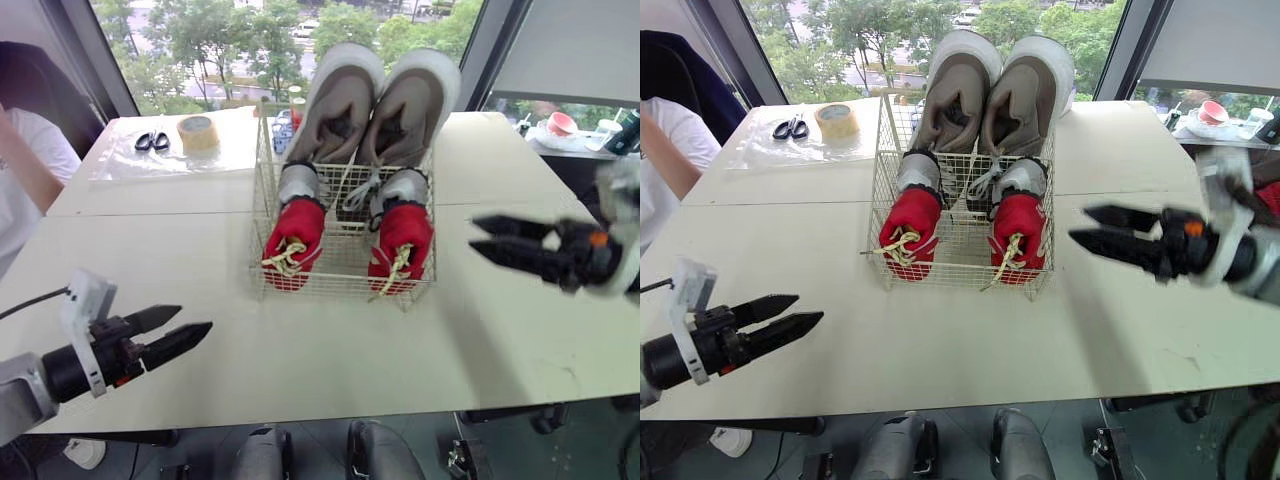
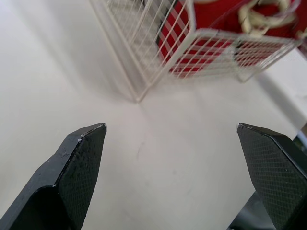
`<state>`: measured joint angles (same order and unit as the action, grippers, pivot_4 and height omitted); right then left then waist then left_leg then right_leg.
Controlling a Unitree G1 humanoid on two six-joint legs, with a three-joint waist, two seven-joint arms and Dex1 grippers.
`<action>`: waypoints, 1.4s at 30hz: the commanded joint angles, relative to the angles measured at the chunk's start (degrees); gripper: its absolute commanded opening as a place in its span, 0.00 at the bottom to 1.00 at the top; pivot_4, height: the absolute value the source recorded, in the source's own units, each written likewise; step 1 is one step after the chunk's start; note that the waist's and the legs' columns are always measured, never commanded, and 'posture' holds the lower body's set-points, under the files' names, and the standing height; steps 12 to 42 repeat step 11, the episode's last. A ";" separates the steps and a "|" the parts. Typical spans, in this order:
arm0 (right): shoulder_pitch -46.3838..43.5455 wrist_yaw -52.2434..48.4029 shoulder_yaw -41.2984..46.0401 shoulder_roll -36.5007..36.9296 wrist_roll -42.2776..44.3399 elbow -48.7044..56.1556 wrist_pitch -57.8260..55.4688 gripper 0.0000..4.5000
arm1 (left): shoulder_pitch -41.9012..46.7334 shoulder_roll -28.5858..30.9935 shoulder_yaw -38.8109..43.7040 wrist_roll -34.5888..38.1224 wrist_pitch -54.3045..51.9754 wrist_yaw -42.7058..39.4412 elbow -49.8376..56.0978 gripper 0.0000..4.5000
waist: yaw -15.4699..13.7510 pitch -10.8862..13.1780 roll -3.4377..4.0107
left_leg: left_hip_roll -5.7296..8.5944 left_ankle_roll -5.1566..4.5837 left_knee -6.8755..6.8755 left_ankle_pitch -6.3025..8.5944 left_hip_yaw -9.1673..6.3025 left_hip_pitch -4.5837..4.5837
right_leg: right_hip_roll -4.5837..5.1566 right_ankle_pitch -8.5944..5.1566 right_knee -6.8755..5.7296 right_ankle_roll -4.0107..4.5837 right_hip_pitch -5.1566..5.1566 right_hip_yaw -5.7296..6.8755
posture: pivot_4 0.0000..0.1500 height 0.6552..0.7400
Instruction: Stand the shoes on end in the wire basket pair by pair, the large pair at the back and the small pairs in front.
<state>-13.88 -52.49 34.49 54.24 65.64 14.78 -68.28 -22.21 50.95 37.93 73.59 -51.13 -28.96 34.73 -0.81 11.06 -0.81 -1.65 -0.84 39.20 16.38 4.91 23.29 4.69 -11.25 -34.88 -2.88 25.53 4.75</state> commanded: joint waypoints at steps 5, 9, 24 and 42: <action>18.17 1.00 1.42 -2.39 -3.10 13.86 5.09 1.00 | 0.76 -2.70 -7.32 -6.03 2.24 -1.81 3.86 0.99 | 0.26 -0.08 0.15 | -0.13 0.01 -0.04 0.01 -0.04 -0.05 | -0.07 -0.07 -0.02 -0.11 0.02 -0.01 | 1.00 1.00; 21.12 2.39 -2.89 -4.49 -4.82 16.00 7.83 1.00 | -0.45 -4.21 -9.65 -8.21 2.80 -2.25 4.39 0.99 | 0.16 -0.13 0.20 | -0.15 0.04 -0.04 0.02 -0.03 -0.07 | -0.08 -0.12 -0.02 -0.17 0.04 -0.02 | 1.00 1.00; 20.88 2.59 -4.58 -4.96 -5.77 15.27 9.13 1.00 | -0.29 -5.50 -10.01 -8.77 3.28 -2.03 3.67 0.99 | 0.10 -0.13 0.21 | -0.12 0.07 -0.03 0.04 -0.02 -0.04 | -0.06 -0.12 0.00 -0.18 0.05 -0.02 | 1.00 1.00; 20.88 2.59 -4.58 -4.96 -5.77 15.27 9.13 1.00 | -0.29 -5.50 -10.01 -8.77 3.28 -2.03 3.67 0.99 | 0.10 -0.13 0.21 | -0.12 0.07 -0.03 0.04 -0.02 -0.04 | -0.06 -0.12 0.00 -0.18 0.05 -0.02 | 1.00 1.00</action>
